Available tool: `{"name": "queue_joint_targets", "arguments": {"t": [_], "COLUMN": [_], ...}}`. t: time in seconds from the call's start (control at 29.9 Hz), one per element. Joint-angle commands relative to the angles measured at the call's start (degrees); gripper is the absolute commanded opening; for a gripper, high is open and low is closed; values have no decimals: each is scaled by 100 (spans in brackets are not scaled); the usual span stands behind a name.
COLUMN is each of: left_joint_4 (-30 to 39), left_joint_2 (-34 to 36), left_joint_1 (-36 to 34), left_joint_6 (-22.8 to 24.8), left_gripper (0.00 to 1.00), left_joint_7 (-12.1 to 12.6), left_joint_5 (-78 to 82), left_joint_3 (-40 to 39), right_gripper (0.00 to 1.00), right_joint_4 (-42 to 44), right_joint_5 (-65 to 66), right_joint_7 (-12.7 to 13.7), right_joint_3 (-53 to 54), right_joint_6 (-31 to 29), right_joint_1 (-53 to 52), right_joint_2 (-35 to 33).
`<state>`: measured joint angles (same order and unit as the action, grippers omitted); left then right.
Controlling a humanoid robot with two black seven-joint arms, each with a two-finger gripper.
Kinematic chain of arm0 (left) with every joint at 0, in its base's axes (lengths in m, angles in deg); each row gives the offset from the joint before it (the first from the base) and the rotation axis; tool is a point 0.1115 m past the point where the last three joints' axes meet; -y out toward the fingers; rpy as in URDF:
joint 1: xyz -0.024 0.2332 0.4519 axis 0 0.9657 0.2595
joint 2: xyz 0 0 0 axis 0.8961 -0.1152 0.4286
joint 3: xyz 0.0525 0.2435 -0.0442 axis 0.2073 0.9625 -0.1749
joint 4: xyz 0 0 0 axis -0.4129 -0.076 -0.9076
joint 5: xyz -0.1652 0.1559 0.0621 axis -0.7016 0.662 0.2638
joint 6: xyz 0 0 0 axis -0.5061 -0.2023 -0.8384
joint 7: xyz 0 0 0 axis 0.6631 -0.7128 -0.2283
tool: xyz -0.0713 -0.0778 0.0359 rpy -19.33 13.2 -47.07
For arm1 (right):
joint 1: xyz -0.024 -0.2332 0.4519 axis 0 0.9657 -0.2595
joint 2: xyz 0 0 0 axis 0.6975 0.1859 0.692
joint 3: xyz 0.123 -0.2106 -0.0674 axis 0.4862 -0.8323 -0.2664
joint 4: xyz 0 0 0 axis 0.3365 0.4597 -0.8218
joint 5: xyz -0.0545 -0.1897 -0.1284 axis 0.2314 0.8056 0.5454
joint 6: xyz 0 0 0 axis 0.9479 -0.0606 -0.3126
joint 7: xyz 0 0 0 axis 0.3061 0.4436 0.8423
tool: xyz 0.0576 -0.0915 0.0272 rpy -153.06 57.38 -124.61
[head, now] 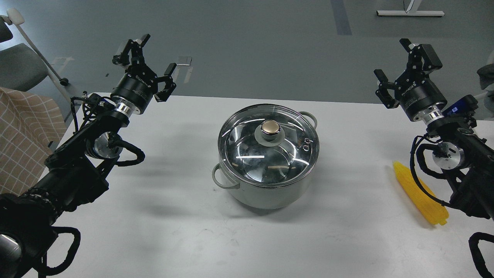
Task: Open pot and put corn in
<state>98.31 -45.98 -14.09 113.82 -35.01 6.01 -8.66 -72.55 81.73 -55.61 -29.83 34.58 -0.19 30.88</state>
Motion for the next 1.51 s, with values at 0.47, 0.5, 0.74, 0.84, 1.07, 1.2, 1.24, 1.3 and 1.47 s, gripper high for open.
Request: {"name": "queue_joint_targets", "arguments": {"t": [0.47, 0.5, 0.74, 0.84, 1.07, 1.2, 1.24, 1.3, 1.47], "left_joint_4": [687, 959, 2630, 3334, 4196, 4415, 4425, 4425, 4319], "left_joint_2": [483, 649, 1275, 1398, 1328, 1328, 1302, 1249, 1091], "left_joint_1": [-500, -552, -588, -597, -579, -606, -658, -746, -1063], "left_joint_6": [0, 0, -57, -417, -980, -1419, -1524, -1648, -2105], "left_gripper": [97, 97, 97, 97, 96, 96, 96, 96, 96], "left_joint_7": [-100, -100, -100, -100, -399, -422, -422, -422, -422], "left_joint_5": [645, 969, 3142, 4388, 7842, 9397, 9688, 9911, 10745], "left_joint_3": [66, 66, -22, -13, 83, 363, 521, 751, 1761], "right_gripper": [100, 100, 100, 100, 100, 100, 100, 100, 100], "right_joint_4": [-53, -44, -71, -106, -255, -264, -264, -264, -264], "right_joint_5": [-18, -18, -18, -18, -18, -27, -18, -18, -18], "right_joint_7": [0, 0, 0, 0, 0, 0, 0, 0, 0], "right_joint_3": [0, -8, 0, -8, -8, -8, -8, -8, 0], "right_joint_6": [0, 0, 0, 0, 0, 0, 0, 0, 0], "right_joint_1": [34, 43, 96, 113, 148, 157, 166, 175, 201], "right_joint_2": [-162, -189, -277, -338, -444, -470, -470, -470, -453]}}
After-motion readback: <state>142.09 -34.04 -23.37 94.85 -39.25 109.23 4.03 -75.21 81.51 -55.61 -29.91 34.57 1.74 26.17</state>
